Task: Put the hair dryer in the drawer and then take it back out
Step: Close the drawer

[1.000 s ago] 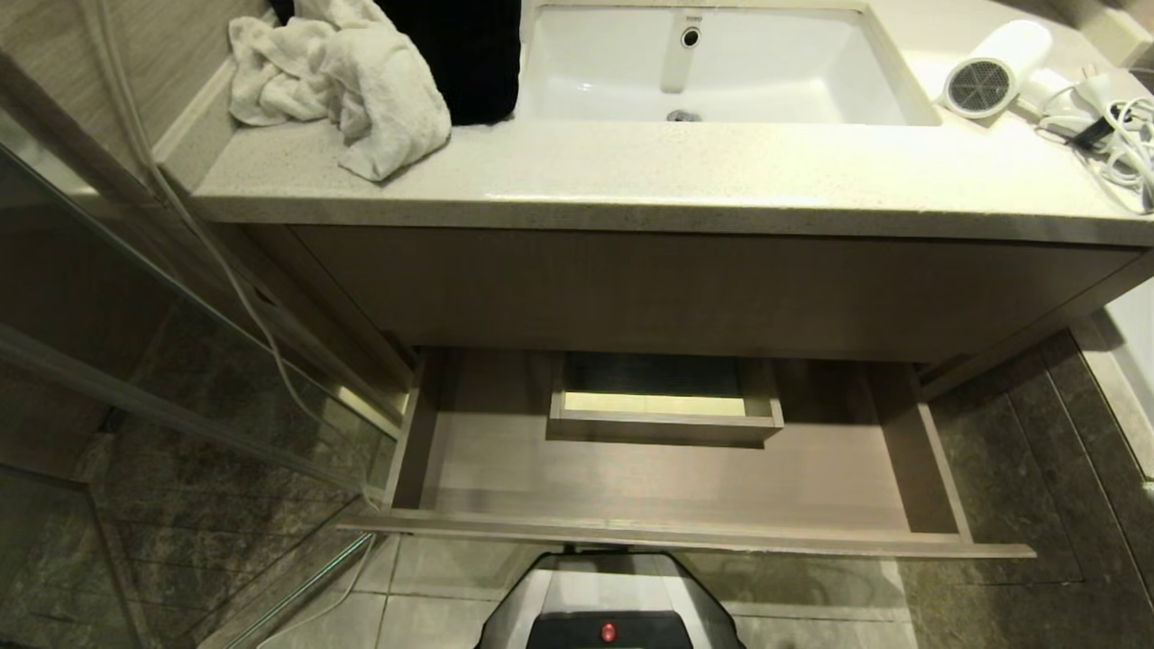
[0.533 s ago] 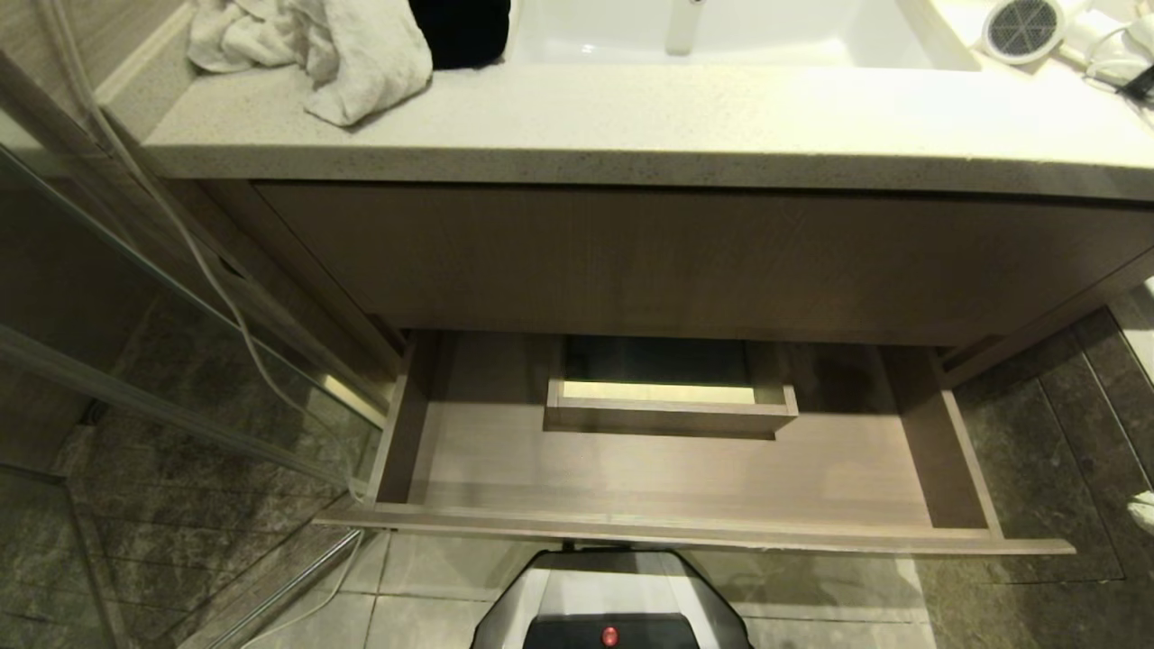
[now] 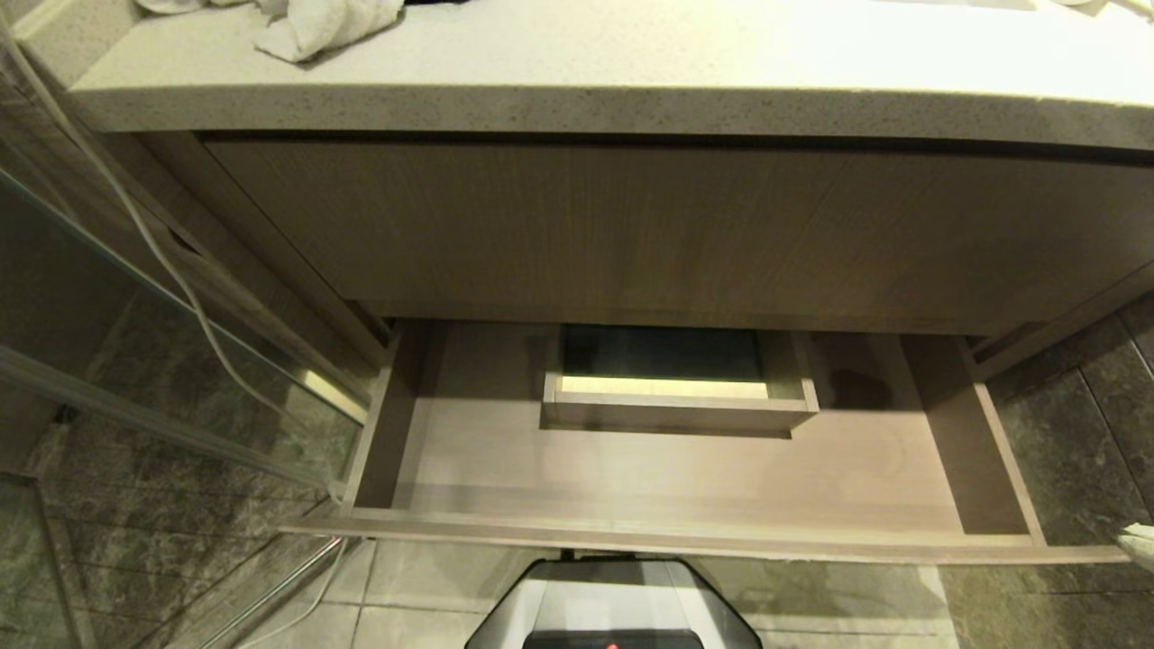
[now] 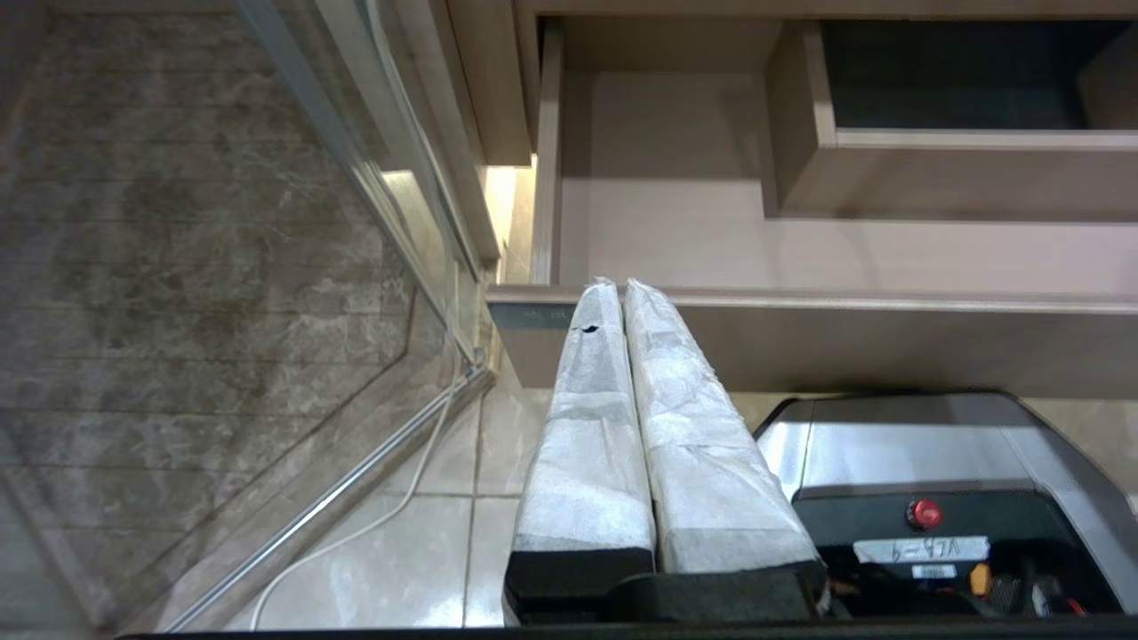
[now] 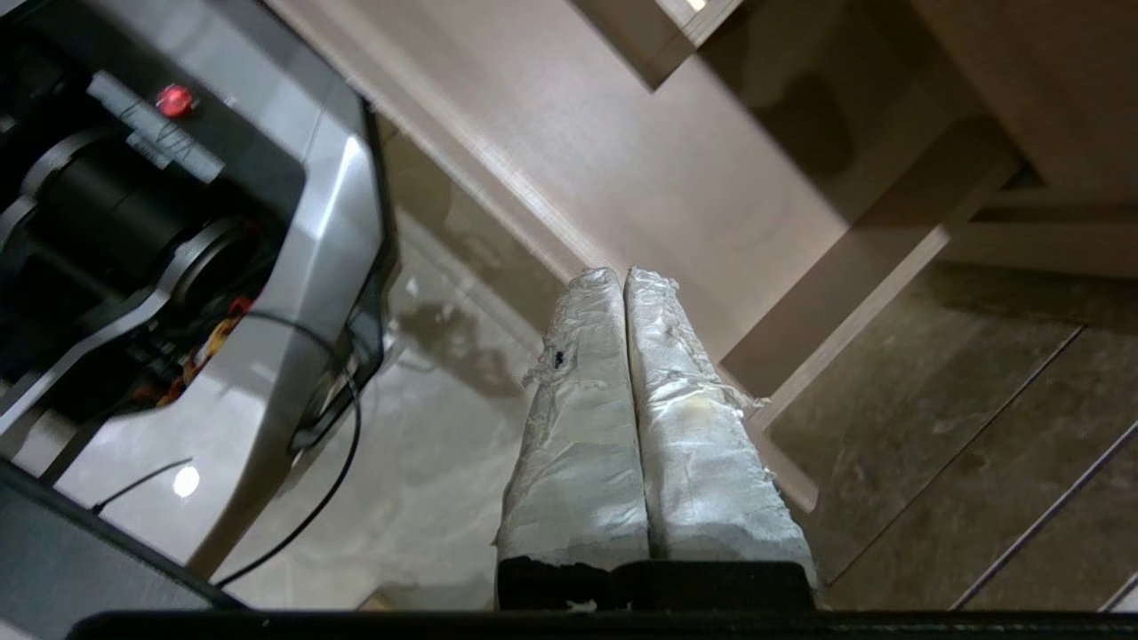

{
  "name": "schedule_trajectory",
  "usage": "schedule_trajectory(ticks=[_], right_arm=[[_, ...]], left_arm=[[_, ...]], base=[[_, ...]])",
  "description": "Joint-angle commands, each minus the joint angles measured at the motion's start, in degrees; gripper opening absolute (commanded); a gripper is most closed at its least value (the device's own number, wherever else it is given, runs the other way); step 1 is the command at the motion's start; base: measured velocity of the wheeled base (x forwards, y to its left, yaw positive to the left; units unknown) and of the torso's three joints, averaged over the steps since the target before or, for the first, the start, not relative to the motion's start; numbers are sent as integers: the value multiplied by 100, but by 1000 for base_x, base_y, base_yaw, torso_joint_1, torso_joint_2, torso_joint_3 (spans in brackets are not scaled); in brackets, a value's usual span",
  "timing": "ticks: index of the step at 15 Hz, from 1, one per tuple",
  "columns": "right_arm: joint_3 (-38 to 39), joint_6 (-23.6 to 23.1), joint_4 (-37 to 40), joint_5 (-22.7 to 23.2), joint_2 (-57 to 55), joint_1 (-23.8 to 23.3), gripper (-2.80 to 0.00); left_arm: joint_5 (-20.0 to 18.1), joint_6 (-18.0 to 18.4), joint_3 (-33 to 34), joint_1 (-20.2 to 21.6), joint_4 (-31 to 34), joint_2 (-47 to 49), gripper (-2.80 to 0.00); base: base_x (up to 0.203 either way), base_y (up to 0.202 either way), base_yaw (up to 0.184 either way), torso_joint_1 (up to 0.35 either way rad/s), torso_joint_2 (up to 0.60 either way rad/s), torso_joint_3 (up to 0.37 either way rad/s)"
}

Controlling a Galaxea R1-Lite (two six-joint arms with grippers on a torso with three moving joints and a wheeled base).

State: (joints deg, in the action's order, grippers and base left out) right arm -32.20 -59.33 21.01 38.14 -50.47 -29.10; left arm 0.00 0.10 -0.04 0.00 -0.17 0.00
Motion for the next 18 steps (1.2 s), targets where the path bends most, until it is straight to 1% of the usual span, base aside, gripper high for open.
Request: schedule_trajectory(ticks=[1,8,12,14,15,16,17,18], right_arm=[[12,-35,96,18,28,80,-280],[86,-26,123,-61,134,185,-280],[389,18,149,-62,354,185,-280],[411,13,173,-52,356,327,-280],[486,89,191,-68,367,396,-280],[536,270,321,-62,380,493,-280],[592,394,680,-58,476,630,-280],[629,449,795,-75,522,676,-280]], left_arm=[[0,-1,4,0,8,-9,-280],[0,-1,4,0,8,-9,-280],[0,-1,4,0,8,-9,-280],[0,-1,4,0,8,-6,-280],[0,-1,4,0,8,-2,-280],[0,-1,4,0,8,0,-280],[0,-1,4,0,8,-4,-280],[0,-1,4,0,8,-9,-280]], base=[[0,0,0,-51,447,348],[0,0,0,-30,393,350],[0,0,0,-37,372,347],[0,0,0,53,282,356],[0,0,0,126,120,201],[0,0,0,109,98,191],[0,0,0,99,56,190],[0,0,0,56,51,124]])
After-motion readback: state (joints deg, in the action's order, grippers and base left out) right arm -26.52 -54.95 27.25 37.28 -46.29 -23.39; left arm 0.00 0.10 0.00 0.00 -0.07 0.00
